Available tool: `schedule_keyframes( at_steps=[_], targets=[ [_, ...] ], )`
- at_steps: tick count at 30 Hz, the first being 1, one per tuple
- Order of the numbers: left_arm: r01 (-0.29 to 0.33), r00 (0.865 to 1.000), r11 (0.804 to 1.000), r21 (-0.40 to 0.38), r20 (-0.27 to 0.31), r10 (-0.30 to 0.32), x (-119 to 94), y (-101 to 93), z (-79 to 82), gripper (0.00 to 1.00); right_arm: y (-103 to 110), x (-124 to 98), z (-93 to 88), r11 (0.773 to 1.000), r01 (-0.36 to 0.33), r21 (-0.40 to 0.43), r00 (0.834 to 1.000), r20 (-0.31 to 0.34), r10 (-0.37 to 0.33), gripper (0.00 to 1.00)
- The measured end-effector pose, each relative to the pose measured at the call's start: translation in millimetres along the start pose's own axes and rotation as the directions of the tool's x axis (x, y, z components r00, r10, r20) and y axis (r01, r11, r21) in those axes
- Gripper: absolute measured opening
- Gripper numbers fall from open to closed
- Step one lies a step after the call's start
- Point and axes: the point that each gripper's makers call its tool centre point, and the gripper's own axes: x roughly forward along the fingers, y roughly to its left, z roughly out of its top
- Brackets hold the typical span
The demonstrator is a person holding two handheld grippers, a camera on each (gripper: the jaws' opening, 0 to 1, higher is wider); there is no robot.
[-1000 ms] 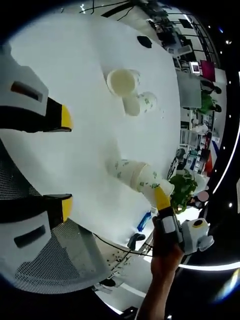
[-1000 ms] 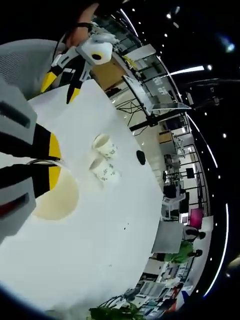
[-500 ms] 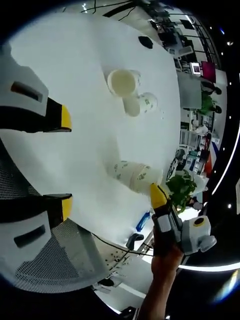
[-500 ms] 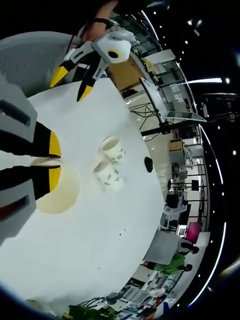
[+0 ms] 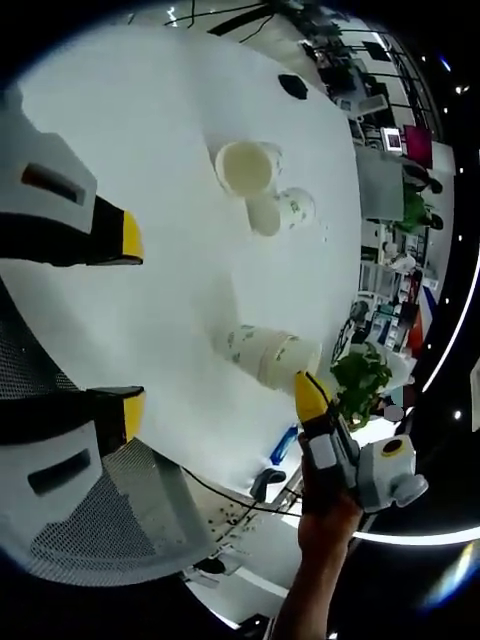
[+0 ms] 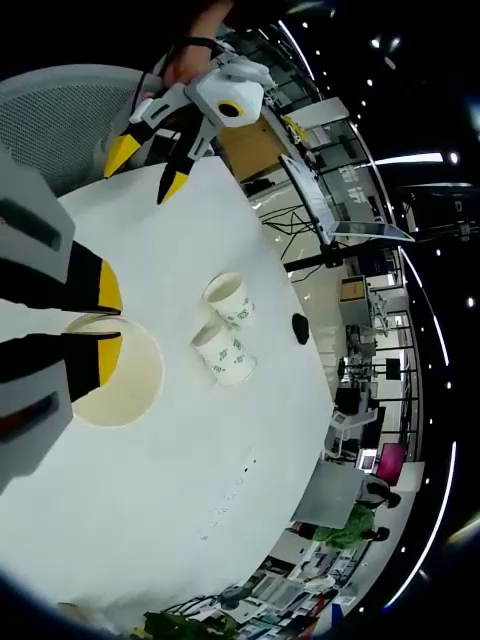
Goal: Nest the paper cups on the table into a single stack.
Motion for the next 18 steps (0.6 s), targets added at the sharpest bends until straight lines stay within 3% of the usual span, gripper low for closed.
schedule_keyframes(
  at_steps=[12,18],
  targets=[
    [-0.011,1.000,1.000,-0.016,0.002,0.011,0,4.1,-0.1,0.46,1,-8,-0.9,0.998,0.000,0.059,0.999,0.044,-0.003,0.06],
    [-0.024,1.000,0.999,-0.024,-0.005,0.024,1,7.5,-0.9,0.45,0,-16,-11.0,0.992,0.005,0.122,0.998,0.065,-0.013,0.08]
  ],
)
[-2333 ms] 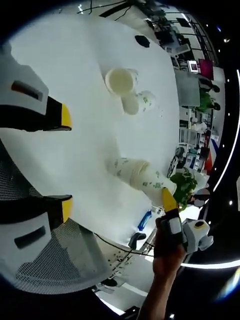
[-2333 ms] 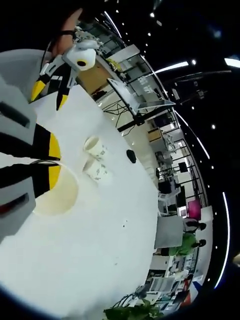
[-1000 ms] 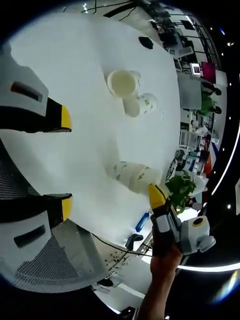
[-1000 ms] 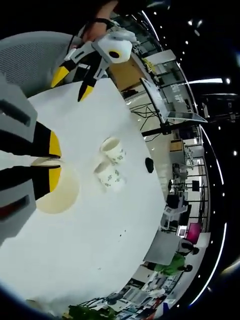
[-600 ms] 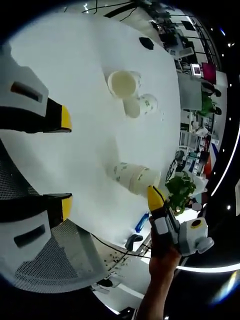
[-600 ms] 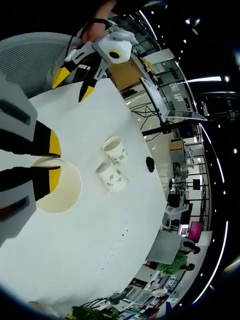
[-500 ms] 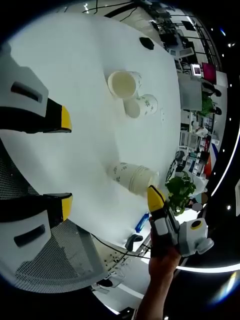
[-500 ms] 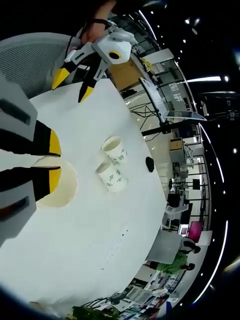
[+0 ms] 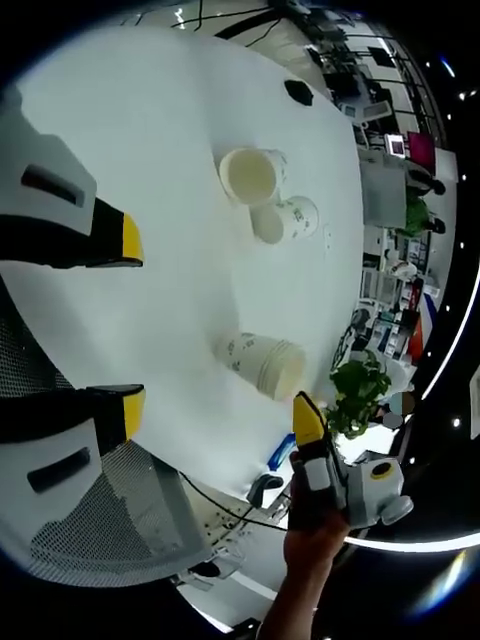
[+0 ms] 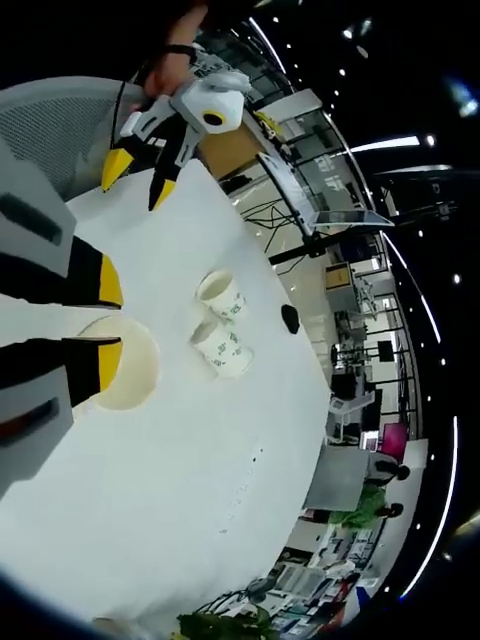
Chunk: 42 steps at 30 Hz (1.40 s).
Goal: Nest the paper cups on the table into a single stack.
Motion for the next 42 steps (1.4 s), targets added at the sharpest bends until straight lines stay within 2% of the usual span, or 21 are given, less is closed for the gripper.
schedule_keyframes(
  at_steps=[3,5,10,16,22,25,28,31,42],
  targets=[
    [-0.003,1.000,1.000,-0.004,-0.005,0.003,1,1.4,-1.4,0.45,-5,-5,-4.1,1.000,0.007,0.029,1.000,0.010,-0.007,0.09],
    [-0.003,1.000,1.000,-0.006,-0.006,0.003,1,1.1,-1.1,0.45,-9,-10,-5.0,0.997,0.011,0.076,0.999,0.033,-0.013,0.10],
    [-0.003,1.000,1.000,-0.008,-0.013,0.003,1,-0.6,-1.1,0.45,-15,-17,4.7,0.988,0.004,0.152,0.994,0.105,-0.020,0.15],
    [-0.005,1.000,1.000,-0.024,-0.010,0.005,1,1.8,-0.8,0.45,-17,-27,3.7,0.984,0.008,0.178,0.990,0.135,-0.032,0.19],
    [-0.025,1.000,0.998,-0.060,0.011,0.026,-1,8.6,4.9,0.45,-5,-41,-8.3,0.983,-0.002,0.184,0.987,0.159,-0.028,0.34],
    [-0.046,0.999,0.998,-0.053,0.015,0.047,-2,14.6,7.5,0.46,-3,-46,-15.1,0.978,-0.002,0.208,0.986,0.165,-0.033,0.35],
    [-0.068,0.997,0.996,-0.054,0.018,0.069,-4,28.7,10.0,0.46,6,-52,-23.5,0.974,-0.002,0.228,0.984,0.175,-0.039,0.41],
    [-0.097,0.995,0.994,-0.052,0.025,0.099,-7,46.1,16.1,0.47,12,-55,-33.1,0.969,0.003,0.246,0.981,0.186,-0.051,0.51],
    [-0.219,0.974,0.975,-0.035,0.057,0.220,-1,109.3,48.5,0.50,30,-66,-71.6,0.928,0.022,0.372,0.974,0.201,-0.104,0.55]
  ],
)
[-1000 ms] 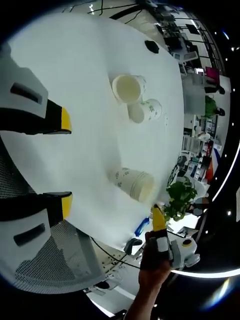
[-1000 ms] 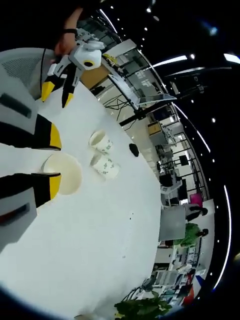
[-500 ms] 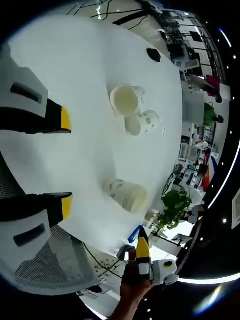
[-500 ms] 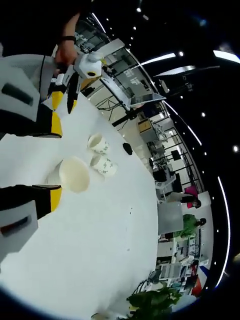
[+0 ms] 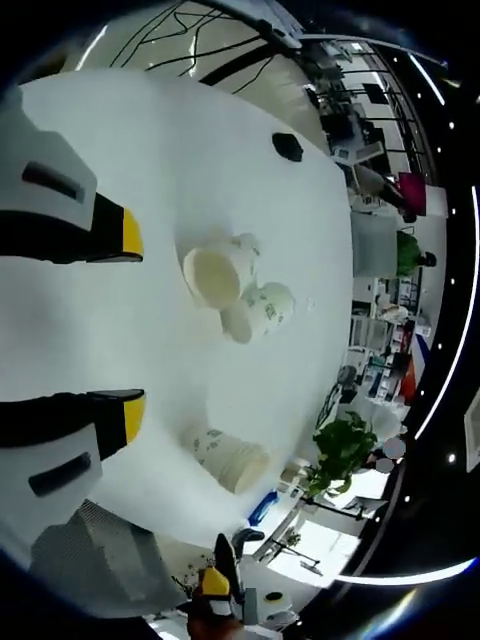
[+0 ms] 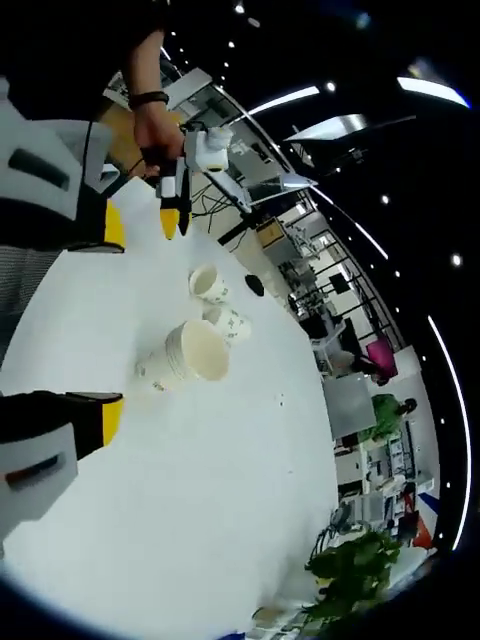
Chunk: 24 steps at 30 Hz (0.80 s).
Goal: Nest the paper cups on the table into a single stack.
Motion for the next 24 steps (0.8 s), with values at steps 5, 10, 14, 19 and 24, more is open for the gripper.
schedule_keyframes(
  at_steps=[5,10,14,19,24],
  targets=[
    [-0.027,1.000,1.000,-0.004,0.003,0.027,9,10.3,9.0,0.49,0,-8,-9.4,0.999,0.023,0.027,1.000,0.004,-0.023,0.58],
    [-0.050,0.999,0.999,-0.003,0.002,0.050,21,20.4,16.2,0.48,-3,-11,-13.7,0.998,0.035,0.044,0.999,0.008,-0.036,0.59],
    [-0.057,0.998,0.998,-0.040,0.009,0.057,32,28.4,26.0,0.47,-3,-13,-16.6,0.997,0.042,0.067,0.999,0.015,-0.043,0.57],
    [-0.070,0.998,0.997,-0.018,0.000,0.070,44,35.8,31.3,0.44,-5,-14,-22.2,0.993,0.056,0.104,0.998,0.018,-0.058,0.56],
    [-0.101,0.994,0.995,-0.011,-0.031,0.101,57,48.0,30.1,0.37,-6,-17,-27.8,0.988,0.080,0.132,0.996,0.014,-0.082,0.55]
  ],
)
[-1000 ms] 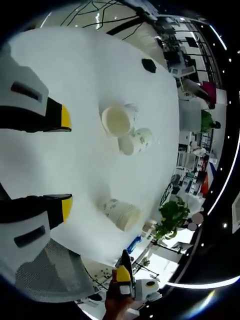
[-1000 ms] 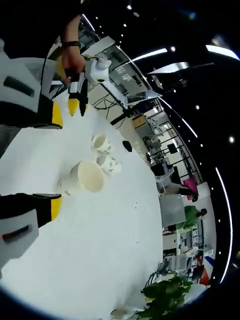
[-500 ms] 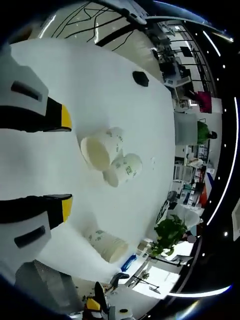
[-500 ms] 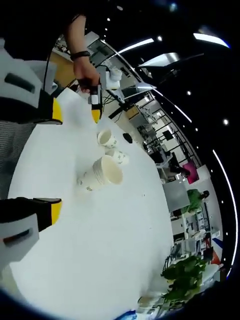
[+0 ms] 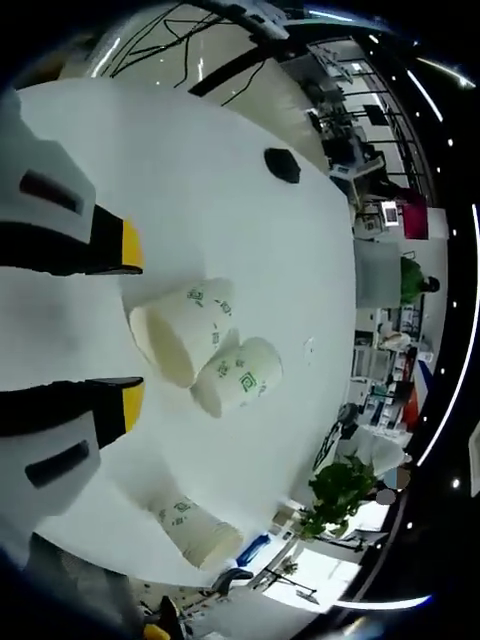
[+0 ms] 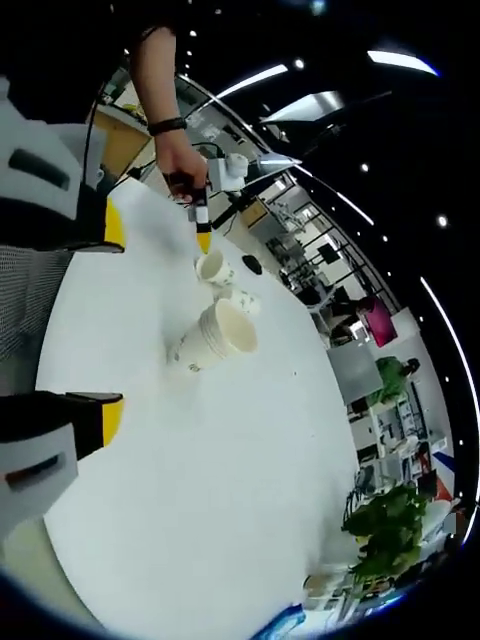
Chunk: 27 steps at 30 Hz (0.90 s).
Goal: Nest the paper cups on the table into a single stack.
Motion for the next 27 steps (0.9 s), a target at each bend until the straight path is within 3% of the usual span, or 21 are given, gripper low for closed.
schedule_keyframes(
  at_steps=[5,10,15,17,27],
  targets=[
    [-0.014,1.000,1.000,-0.006,0.012,0.014,5,5.5,2.4,0.26,-4,0,4.3,1.000,0.020,0.018,0.999,0.024,-0.021,0.53],
    [-0.002,1.000,1.000,-0.015,0.017,0.003,13,9.8,5.3,0.18,-3,3,-2.6,0.999,0.031,-0.013,0.999,-0.009,-0.031,0.53],
    [-0.004,1.000,1.000,-0.006,0.030,0.004,15,9.6,6.8,0.00,-4,3,-4.2,0.999,0.032,-0.027,0.999,-0.019,-0.032,0.52],
    [-0.030,0.999,1.000,0.008,0.039,0.029,14,11.5,8.1,0.00,-7,2,-4.4,0.999,0.046,-0.024,0.999,-0.015,-0.047,0.51],
    [0.006,0.999,0.999,0.039,0.050,-0.008,-6,-3.3,-1.6,0.00,-7,2,-2.6,0.996,0.064,-0.055,0.998,0.001,-0.064,0.48]
  ],
)
